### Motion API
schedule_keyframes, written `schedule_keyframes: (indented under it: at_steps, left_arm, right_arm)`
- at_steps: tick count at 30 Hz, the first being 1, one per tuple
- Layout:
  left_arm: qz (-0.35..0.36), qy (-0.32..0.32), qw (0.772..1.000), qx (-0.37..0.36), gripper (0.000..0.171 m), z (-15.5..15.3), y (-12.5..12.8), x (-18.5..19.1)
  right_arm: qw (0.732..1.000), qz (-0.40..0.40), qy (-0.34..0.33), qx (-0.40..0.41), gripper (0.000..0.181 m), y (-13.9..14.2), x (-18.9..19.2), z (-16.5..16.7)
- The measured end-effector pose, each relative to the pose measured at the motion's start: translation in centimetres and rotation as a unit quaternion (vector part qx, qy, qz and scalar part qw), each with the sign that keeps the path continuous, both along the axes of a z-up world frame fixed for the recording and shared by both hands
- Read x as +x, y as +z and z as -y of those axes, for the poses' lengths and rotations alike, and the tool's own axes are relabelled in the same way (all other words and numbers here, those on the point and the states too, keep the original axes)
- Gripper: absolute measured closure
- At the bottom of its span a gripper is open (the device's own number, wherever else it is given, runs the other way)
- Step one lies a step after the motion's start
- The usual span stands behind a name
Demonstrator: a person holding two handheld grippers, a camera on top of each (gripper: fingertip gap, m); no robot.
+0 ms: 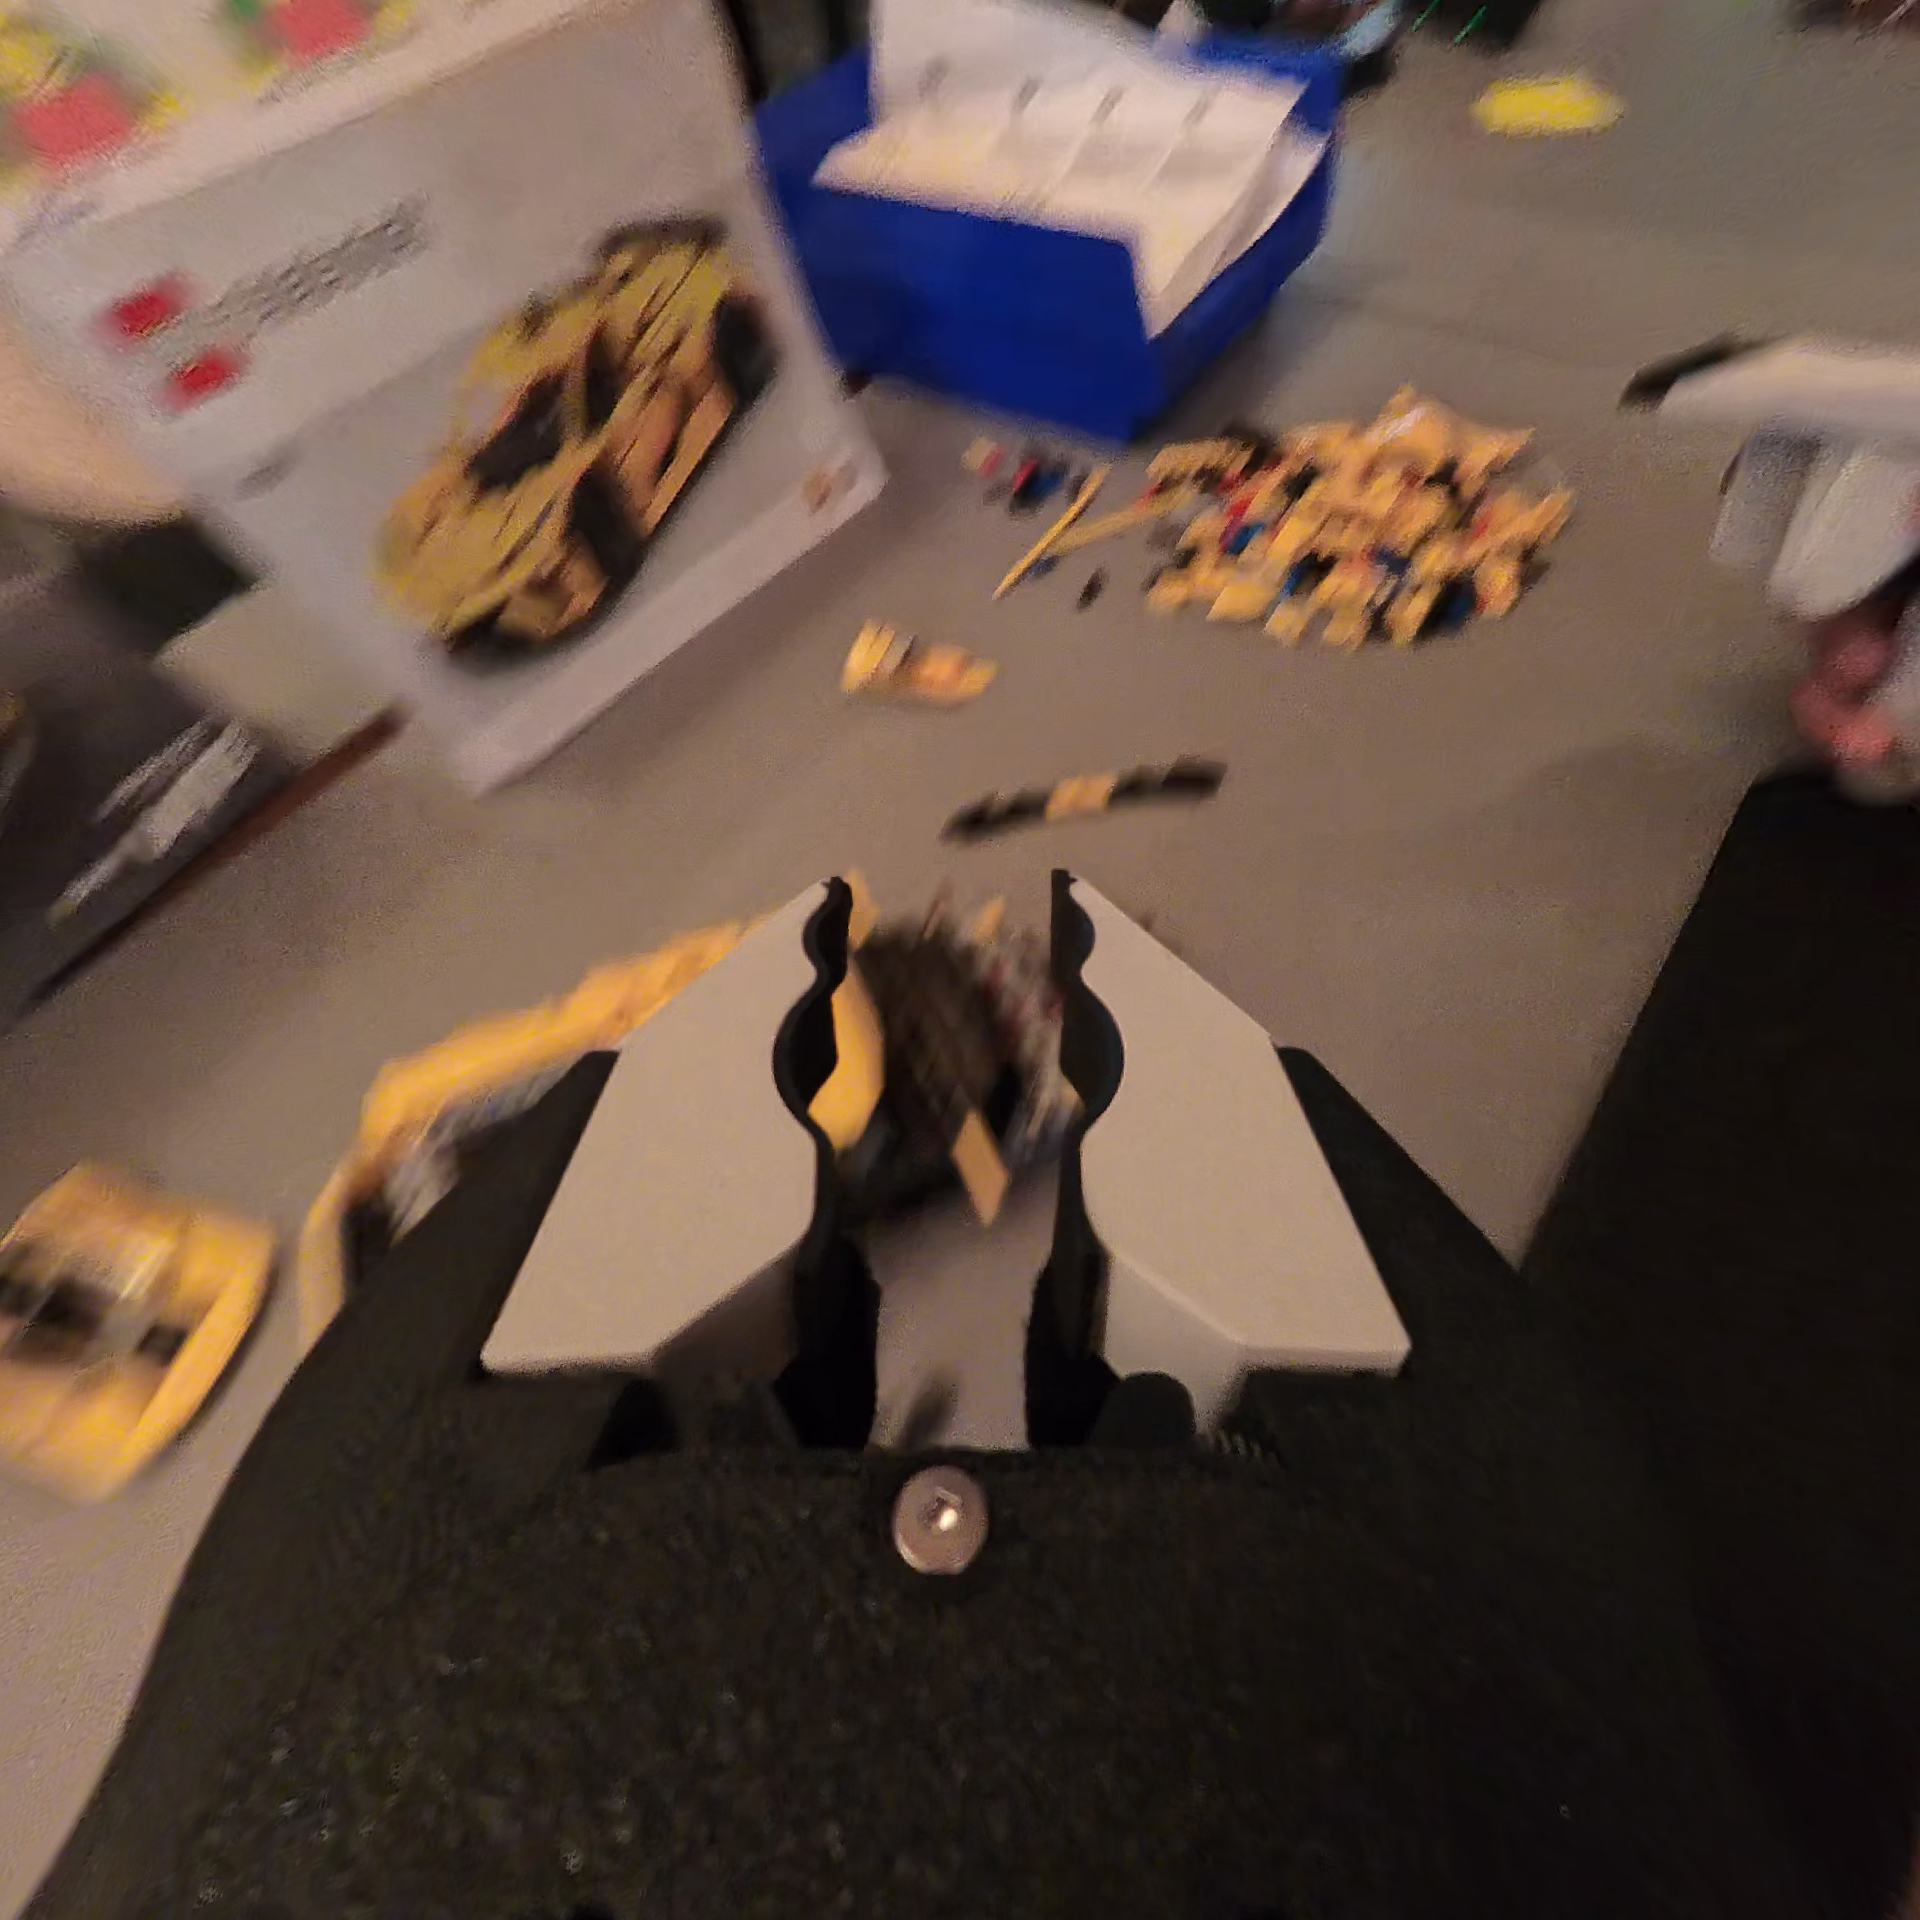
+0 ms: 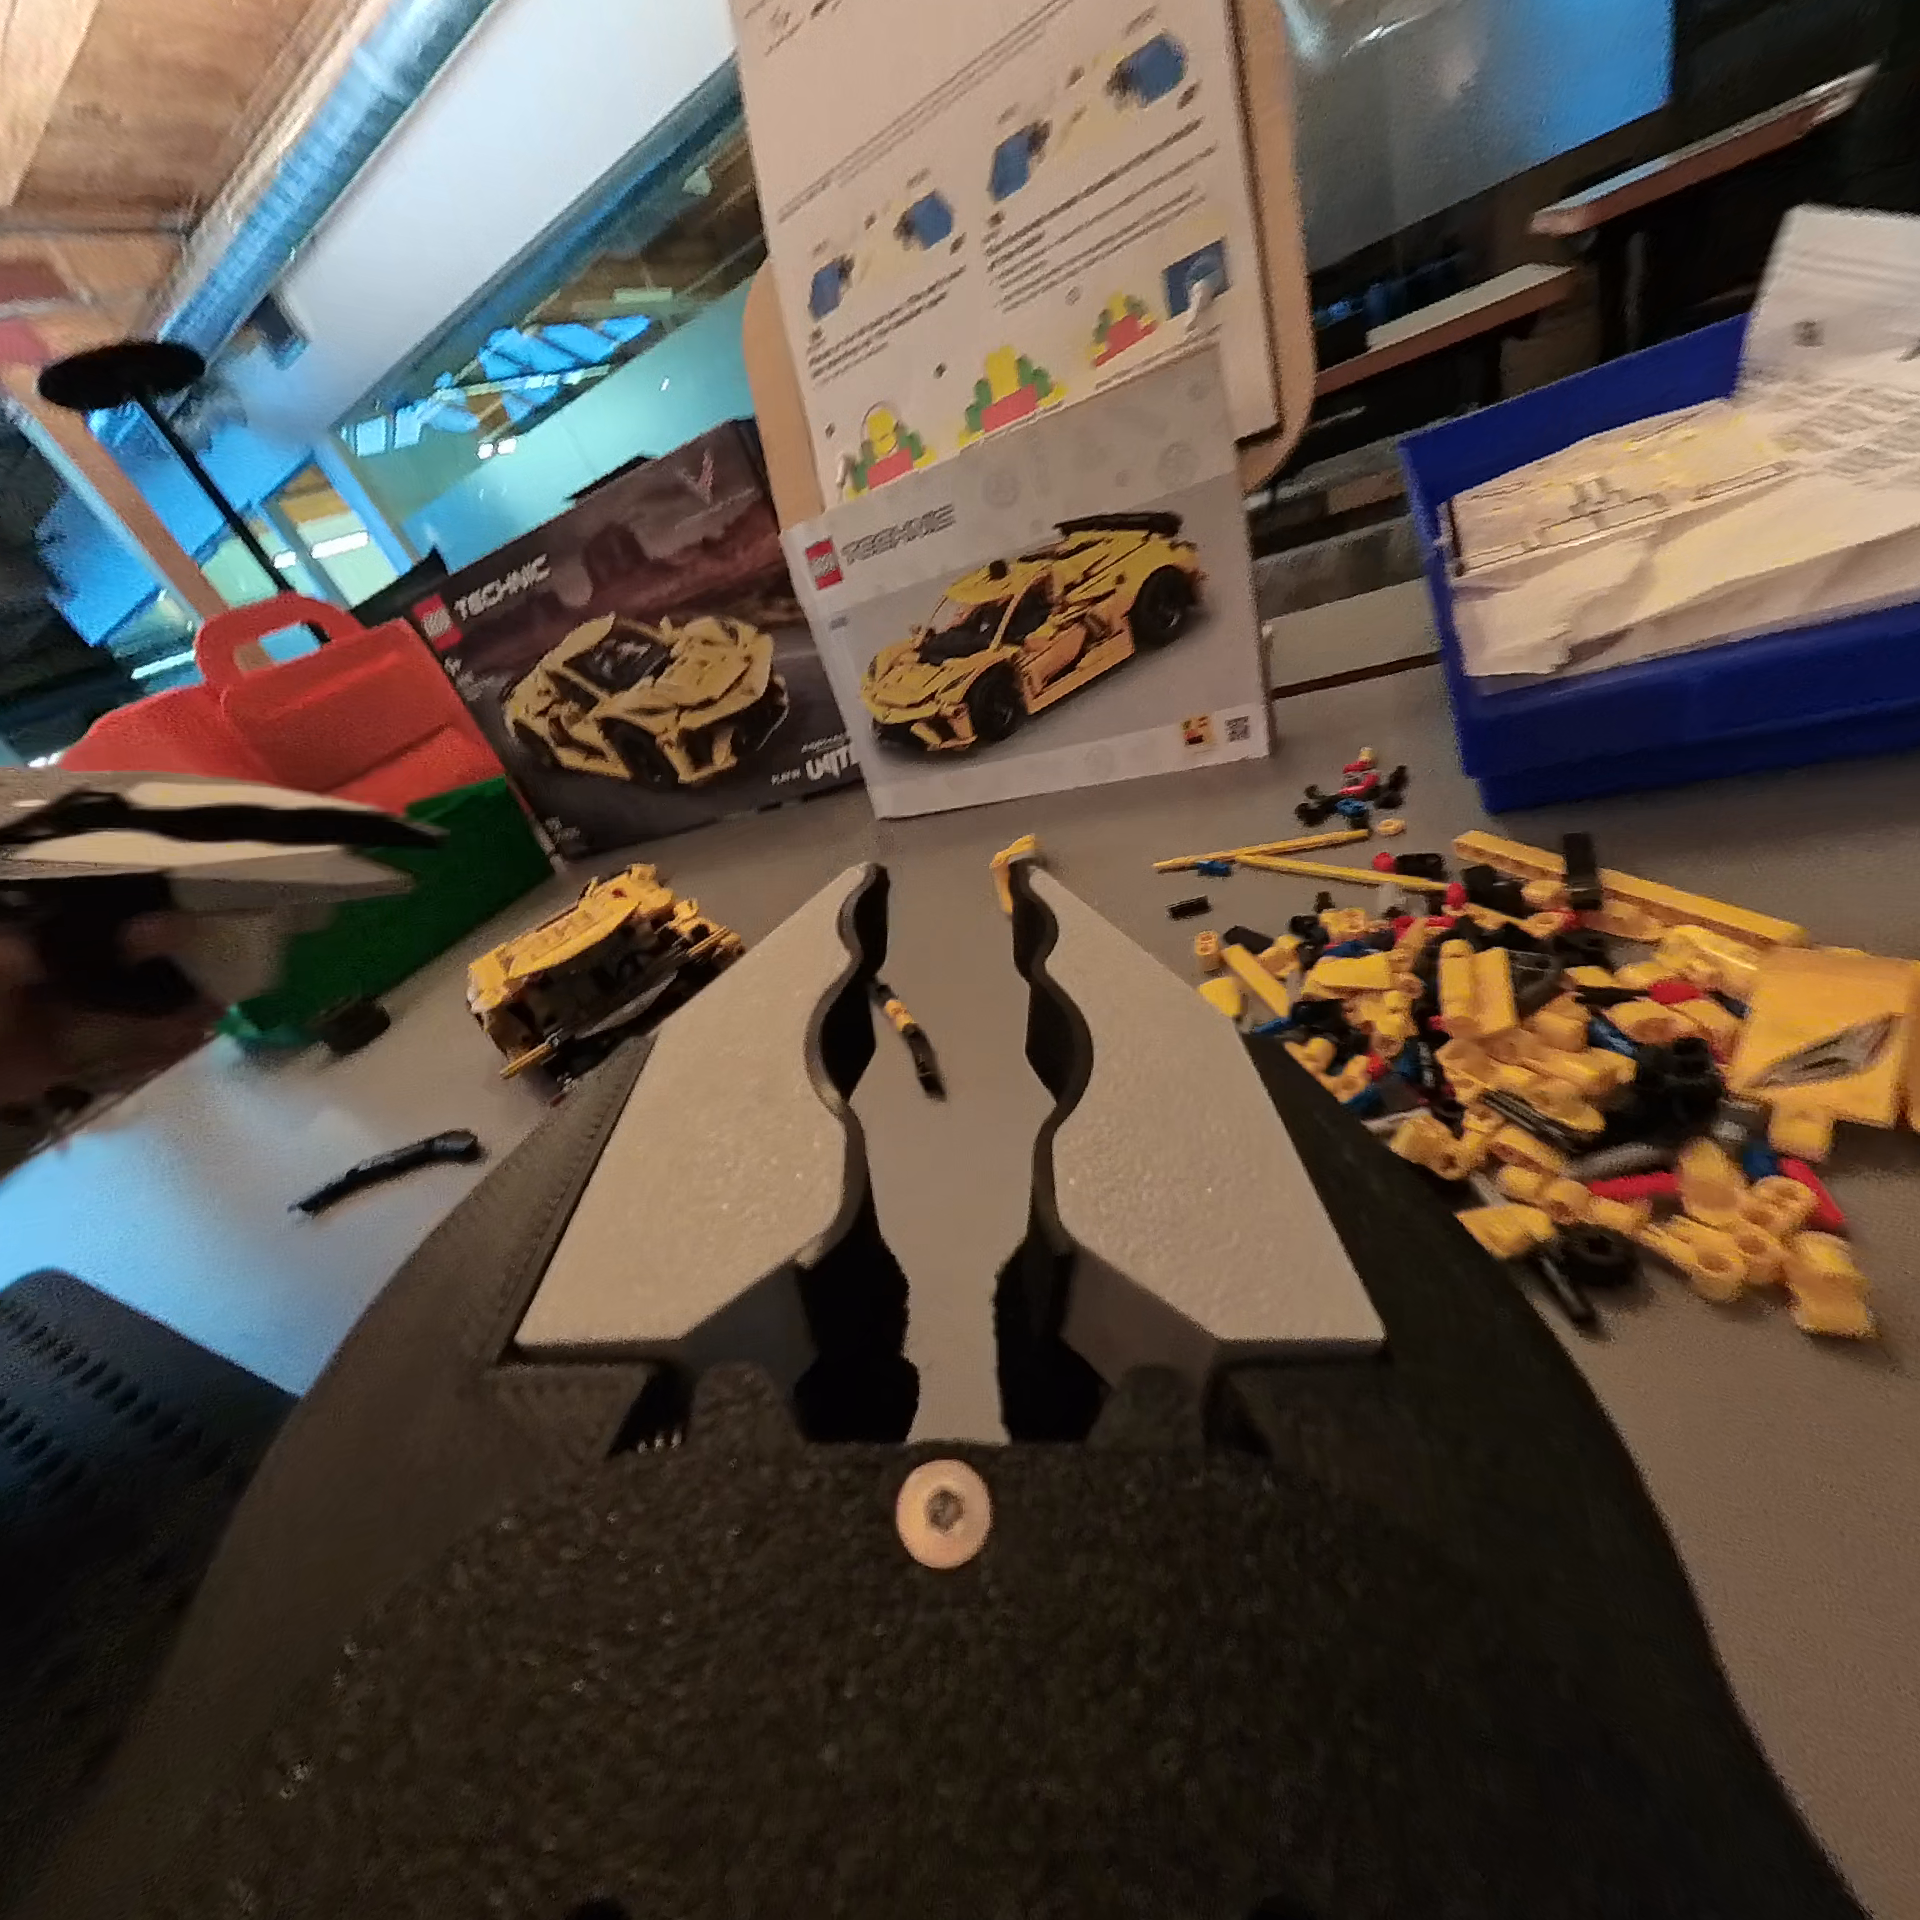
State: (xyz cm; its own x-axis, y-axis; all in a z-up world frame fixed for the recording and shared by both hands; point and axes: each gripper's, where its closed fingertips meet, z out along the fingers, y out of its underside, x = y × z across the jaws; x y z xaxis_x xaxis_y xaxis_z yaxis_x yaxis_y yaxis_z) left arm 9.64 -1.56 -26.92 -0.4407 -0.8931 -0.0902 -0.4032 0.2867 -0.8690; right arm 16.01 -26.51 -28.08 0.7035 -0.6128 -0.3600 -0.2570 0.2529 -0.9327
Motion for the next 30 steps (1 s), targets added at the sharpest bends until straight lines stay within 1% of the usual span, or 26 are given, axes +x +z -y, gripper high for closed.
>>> schedule_keyframes:
  at_steps: [2,3,5,7,10,13,15,17,20,21,23,24,25,27,28,29,30]
  left_arm:
    - [-0.039,0.062,0.997,0.009,0.133,-6.6,-0.8,-4.8]
    - [-0.047,0.079,0.996,0.003,0.133,-8.8,-1.2,-6.9]
    - [-0.065,0.092,0.994,-0.009,0.133,-11.5,-2.7,-10.2]
    - [-0.094,0.095,0.991,-0.006,0.133,-12.7,-5.2,-12.0]
    - [-0.103,0.071,0.992,-0.001,0.133,-12.0,-8.0,-11.8]
    - [-0.107,0.035,0.993,0.02,0.133,-10.7,-10.1,-10.4]
    - [-0.119,0.017,0.992,0.03,0.132,-10.1,-11.3,-9.6]
    - [-0.132,0.004,0.991,0.023,0.132,-9.5,-12.1,-9.1]
    - [-0.15,-0.011,0.988,0.026,0.132,-8.9,-13.2,-9.0]
    - [-0.152,-0.016,0.988,0.028,0.134,-8.6,-13.4,-9.0]
    - [-0.144,-0.033,0.988,0.032,0.152,-7.9,-13.4,-9.1]
    - [-0.141,-0.038,0.988,0.041,0.156,-7.7,-13.4,-9.2]
    - [-0.139,-0.039,0.988,0.051,0.157,-7.7,-13.4,-9.2]
    - [-0.123,-0.058,0.989,0.057,0.157,-6.8,-12.9,-9.4]
    - [-0.108,-0.067,0.991,0.048,0.157,-6.1,-12.3,-9.4]
    - [-0.101,-0.084,0.991,0.018,0.157,-5.1,-11.5,-9.7]
    - [-0.103,-0.102,0.989,-0.034,0.158,-4.1,-10.5,-10.1]
  right_arm:
    - [0.999,-0.004,0.033,-0.02,0.153,-0.3,-0.1,-1.9]
    - [0.998,-0.004,0.055,-0.035,0.151,-0.5,-0.3,-3.1]
    - [0.993,-0.001,0.099,-0.068,0.151,-0.9,-1.0,-5.8]
    - [0.986,0.01,0.146,-0.085,0.152,-1.1,-2.1,-8.9]
    - [0.967,0.001,0.225,-0.117,0.152,-1.7,-4.3,-13.6]
    - [0.956,0.014,0.264,-0.126,0.152,-1.5,-6.3,-17.3]
    - [0.953,0.006,0.281,-0.113,0.154,-1.5,-7.6,-19.2]
    - [0.946,-0.008,0.304,-0.11,0.156,-2.0,-9.2,-20.8]
    - [0.932,-0.002,0.334,-0.141,0.155,-3.6,-11.3,-22.6]
    - [0.926,0.009,0.346,-0.153,0.154,-4.1,-12.1,-23.0]
    - [0.916,0.024,0.36,-0.175,0.154,-5.0,-13.0,-23.8]
    - [0.91,0.02,0.369,-0.187,0.154,-5.5,-13.3,-24.1]
    - [0.907,0.009,0.372,-0.197,0.153,-5.9,-13.4,-24.3]
    - [0.894,-0.01,0.406,-0.187,0.142,-5.9,-14.3,-24.8]
    - [0.886,-0.003,0.423,-0.188,0.14,-5.8,-14.7,-24.9]
    - [0.878,0.025,0.434,-0.2,0.141,-5.8,-15.0,-24.9]
    - [0.865,0.065,0.447,-0.219,0.147,-5.9,-15.5,-24.7]
